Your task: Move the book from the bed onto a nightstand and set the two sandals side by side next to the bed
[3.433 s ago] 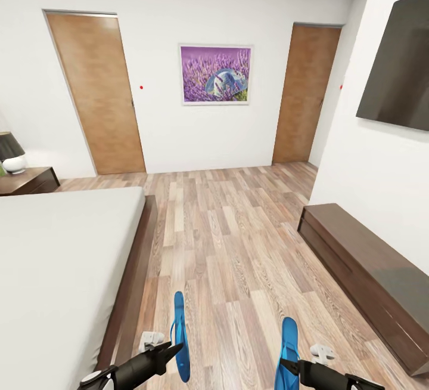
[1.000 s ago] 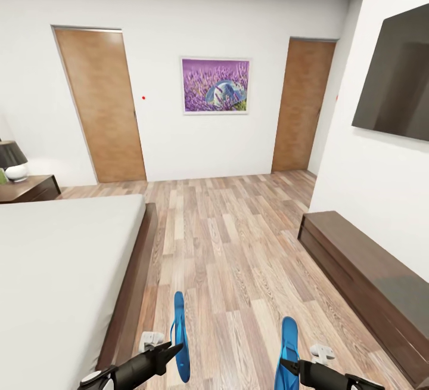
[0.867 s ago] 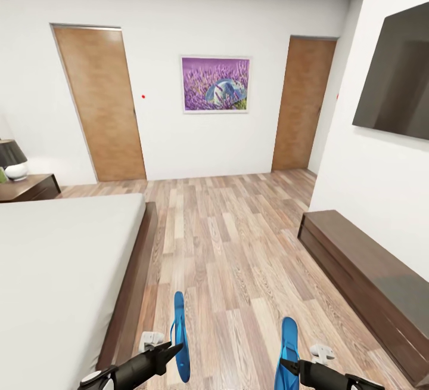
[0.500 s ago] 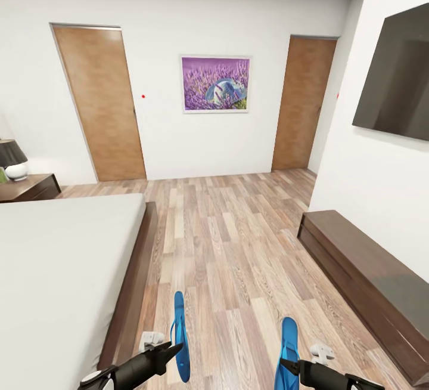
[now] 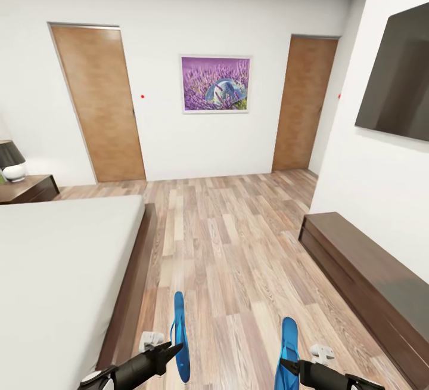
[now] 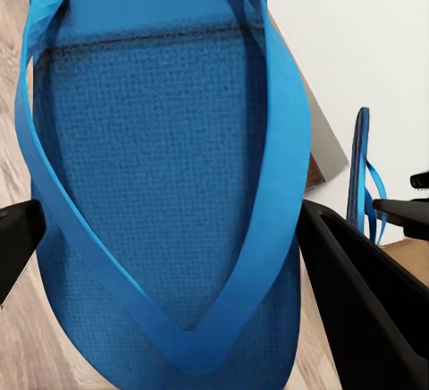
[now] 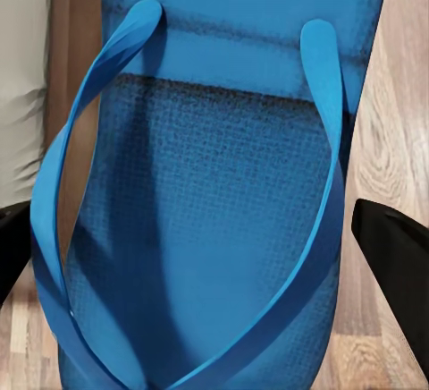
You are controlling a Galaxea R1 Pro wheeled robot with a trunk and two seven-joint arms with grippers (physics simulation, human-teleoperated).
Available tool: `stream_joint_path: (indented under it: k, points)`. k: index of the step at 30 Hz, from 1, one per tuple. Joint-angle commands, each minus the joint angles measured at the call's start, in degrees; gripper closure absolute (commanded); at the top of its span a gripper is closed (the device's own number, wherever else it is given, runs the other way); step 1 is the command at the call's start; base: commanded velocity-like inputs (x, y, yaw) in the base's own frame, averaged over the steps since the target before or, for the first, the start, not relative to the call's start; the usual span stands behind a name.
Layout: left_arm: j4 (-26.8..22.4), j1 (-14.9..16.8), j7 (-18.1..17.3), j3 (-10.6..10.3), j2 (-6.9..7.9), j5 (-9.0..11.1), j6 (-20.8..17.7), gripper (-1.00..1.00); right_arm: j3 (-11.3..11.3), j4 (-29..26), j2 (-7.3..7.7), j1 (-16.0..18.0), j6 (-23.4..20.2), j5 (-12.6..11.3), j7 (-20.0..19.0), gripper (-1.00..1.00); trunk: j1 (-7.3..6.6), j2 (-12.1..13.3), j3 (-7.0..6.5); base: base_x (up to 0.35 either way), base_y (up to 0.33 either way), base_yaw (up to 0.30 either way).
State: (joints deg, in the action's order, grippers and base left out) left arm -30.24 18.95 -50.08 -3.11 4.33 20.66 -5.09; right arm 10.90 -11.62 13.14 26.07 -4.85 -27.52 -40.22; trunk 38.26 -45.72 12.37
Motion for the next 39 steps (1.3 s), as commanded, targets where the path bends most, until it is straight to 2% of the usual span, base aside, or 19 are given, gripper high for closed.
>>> stream_joint_path:
  k: [1, 13, 28, 39]
  points:
    - [-0.1, 0.0, 0.0, -0.3, 0.06, 0.6, -0.5, 1.00, 0.3, -0.1, 0.04, 0.0, -0.5, -0.6, -0.1, 1.00, 0.04, -0.1, 0.08, 0.313, 0.000, 0.000]
    - [-0.1, 0.0, 0.1, -0.3, 0.06, 0.6, -0.5, 1.00, 0.2, -0.1, 0.04, 0.0, -0.5, -0.6, -0.1, 1.00, 0.04, -0.1, 0.08, 0.325, -0.022, 0.000]
    - [0.0, 0.0, 0.4, -0.4, -0.18, 0.6, -0.5, 1.00, 0.2, -0.1, -0.05, 0.0, -0.4, -0.6, 0.0, 1.00, 0.04, -0.1, 0.08, 0.284, -0.142, 0.000]
    - [0.0, 0.0, 0.4, -0.4, -0.20, -1.2, -0.5, 1.00, 0.2, 1.8, 0.04, 0.0, -0.4, -0.6, 0.0, 1.00, 0.04, -0.1, 0.08, 0.280, -0.147, 0.000]
